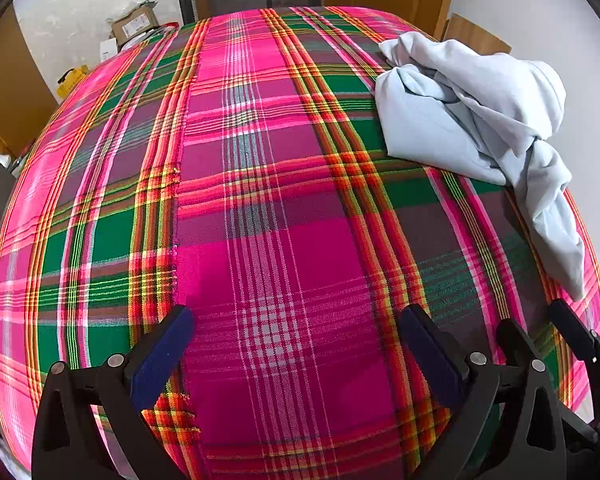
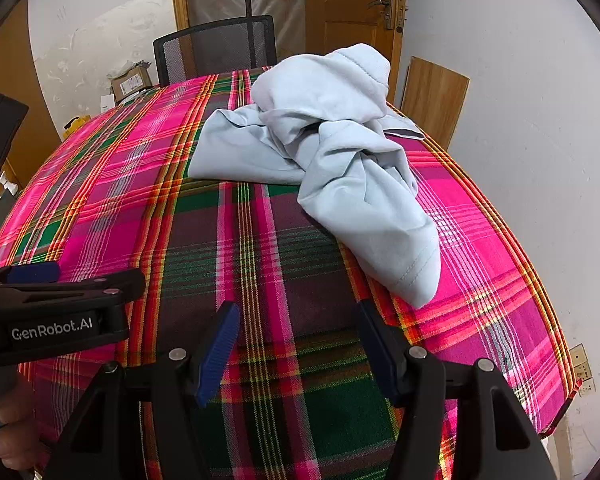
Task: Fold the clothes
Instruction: 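Move both grippers toward the crumpled light blue shirt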
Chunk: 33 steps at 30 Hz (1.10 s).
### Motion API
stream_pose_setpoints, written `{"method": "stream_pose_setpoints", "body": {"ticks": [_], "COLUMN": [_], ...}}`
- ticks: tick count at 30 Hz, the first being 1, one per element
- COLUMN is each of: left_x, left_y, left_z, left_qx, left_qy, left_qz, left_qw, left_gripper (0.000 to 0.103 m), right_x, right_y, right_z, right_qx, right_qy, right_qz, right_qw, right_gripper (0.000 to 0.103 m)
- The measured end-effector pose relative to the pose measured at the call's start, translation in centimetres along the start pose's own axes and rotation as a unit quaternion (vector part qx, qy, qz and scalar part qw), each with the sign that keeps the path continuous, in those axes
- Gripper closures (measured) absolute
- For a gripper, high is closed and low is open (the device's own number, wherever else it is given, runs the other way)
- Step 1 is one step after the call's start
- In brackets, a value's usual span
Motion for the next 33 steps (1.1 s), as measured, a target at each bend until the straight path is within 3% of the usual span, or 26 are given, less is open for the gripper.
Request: {"method": "stream_pose_setpoints", "body": {"ticks": [33], "left_x": [-1.8], "left_y": [3.0], "left_z": [-1.0], "left_qx": [0.022], "left_qy": [-0.022], "left_qz": [-0.011], "left_qw": [0.9995], "left_gripper": [0.000], "right_x": [-0.2], "right_y": [0.5], "right_z": [-0.1], "right_qx": [0.015], "right_qy": [-0.004], "right_qz": [-0.009], "right_qw": [1.000], "right_gripper": [0.032]}}
Point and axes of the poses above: each gripper's, at about its wrist camera, not at the fingertips, and x roughly against the way its jaws point, y to its left, z to its underside, the point moved 10 cm from there along -x, roughly the way its jaws point, and after that the axes turned 13 degrees about -z, right-handed, at the moved point
